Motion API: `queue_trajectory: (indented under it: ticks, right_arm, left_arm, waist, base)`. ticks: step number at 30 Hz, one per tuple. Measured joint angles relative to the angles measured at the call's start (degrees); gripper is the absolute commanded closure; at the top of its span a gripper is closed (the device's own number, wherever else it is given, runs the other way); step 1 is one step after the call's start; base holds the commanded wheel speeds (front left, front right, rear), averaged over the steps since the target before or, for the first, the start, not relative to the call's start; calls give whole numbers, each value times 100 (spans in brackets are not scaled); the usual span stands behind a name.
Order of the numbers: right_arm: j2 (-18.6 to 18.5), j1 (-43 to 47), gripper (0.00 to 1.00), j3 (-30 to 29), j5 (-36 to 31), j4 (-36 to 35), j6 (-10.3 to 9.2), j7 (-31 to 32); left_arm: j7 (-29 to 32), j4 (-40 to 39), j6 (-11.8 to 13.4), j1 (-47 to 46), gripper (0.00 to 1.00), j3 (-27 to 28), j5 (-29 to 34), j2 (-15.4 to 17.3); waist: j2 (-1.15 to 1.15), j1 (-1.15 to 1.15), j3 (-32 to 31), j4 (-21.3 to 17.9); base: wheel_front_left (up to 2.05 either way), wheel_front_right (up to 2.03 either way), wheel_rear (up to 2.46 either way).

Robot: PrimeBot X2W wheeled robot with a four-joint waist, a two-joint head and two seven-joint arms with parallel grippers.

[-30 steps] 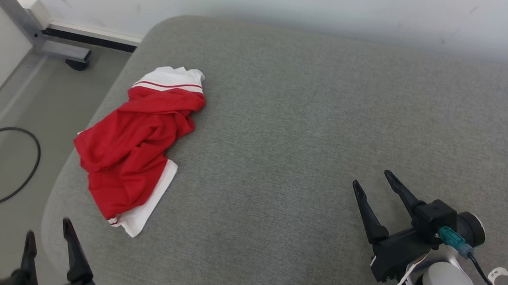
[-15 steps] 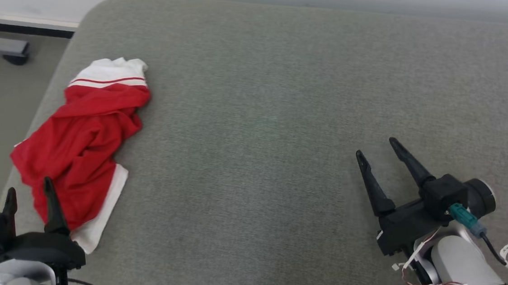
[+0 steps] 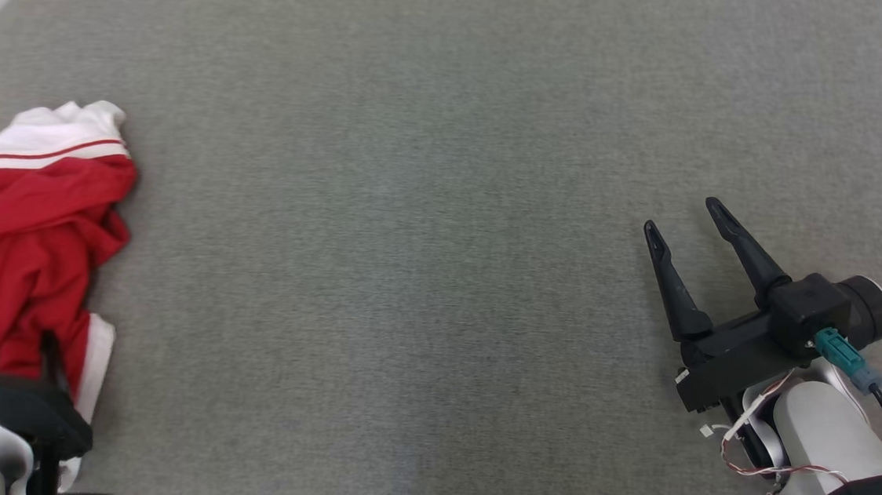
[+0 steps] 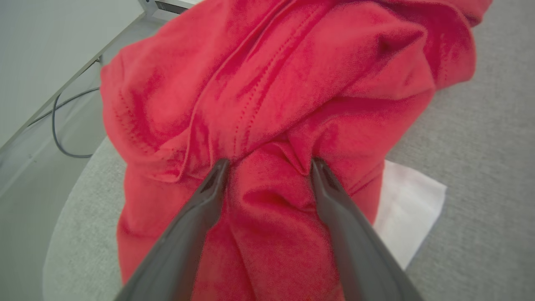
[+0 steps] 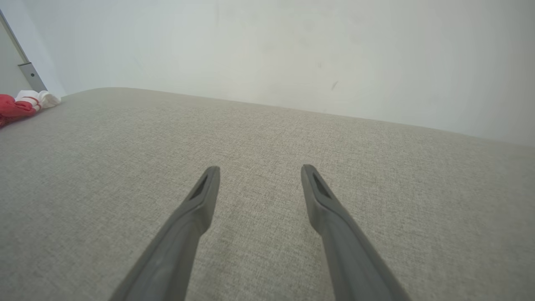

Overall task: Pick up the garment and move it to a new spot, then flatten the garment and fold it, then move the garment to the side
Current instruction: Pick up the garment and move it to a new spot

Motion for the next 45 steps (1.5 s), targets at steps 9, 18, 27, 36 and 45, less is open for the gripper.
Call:
queue_trajectory:
  ticks: [9,18,27,36,45]
  right_arm:
    - [105,-33,0,-79,29,70,0,0]
    - [455,9,0,-126,64,190,0,0]
    - [728,53,0,-233,151,254,0,0]
    - [836,88,0,-456,201,269,0,0]
    - [877,142,0,-535,223,322,0,0]
  left_arm:
    - [-105,510,51,-276,100,-121,38,169]
    - [-754,-310,-33,-1101,100,-927,397,458]
    - [-932,-1791,-44,-1527,100,-2245,232,357]
    - [-1128,-2491,-45,-1310,100,-3139,-301,-733]
    - [-1222,-2239,-47,-738,33,-3559,-270,-1317]
  waist:
    - [0,0,81,-285]
    - [0,-1,-309,-326]
    - [-1,-2,-637,-585]
    - [-1,-1,-757,-1130]
    - [-1,-1,-822,-1767]
  base:
    - [0,0,0]
    - [0,0,0]
    - [0,0,0]
    - [0,0,0]
    - [0,0,0]
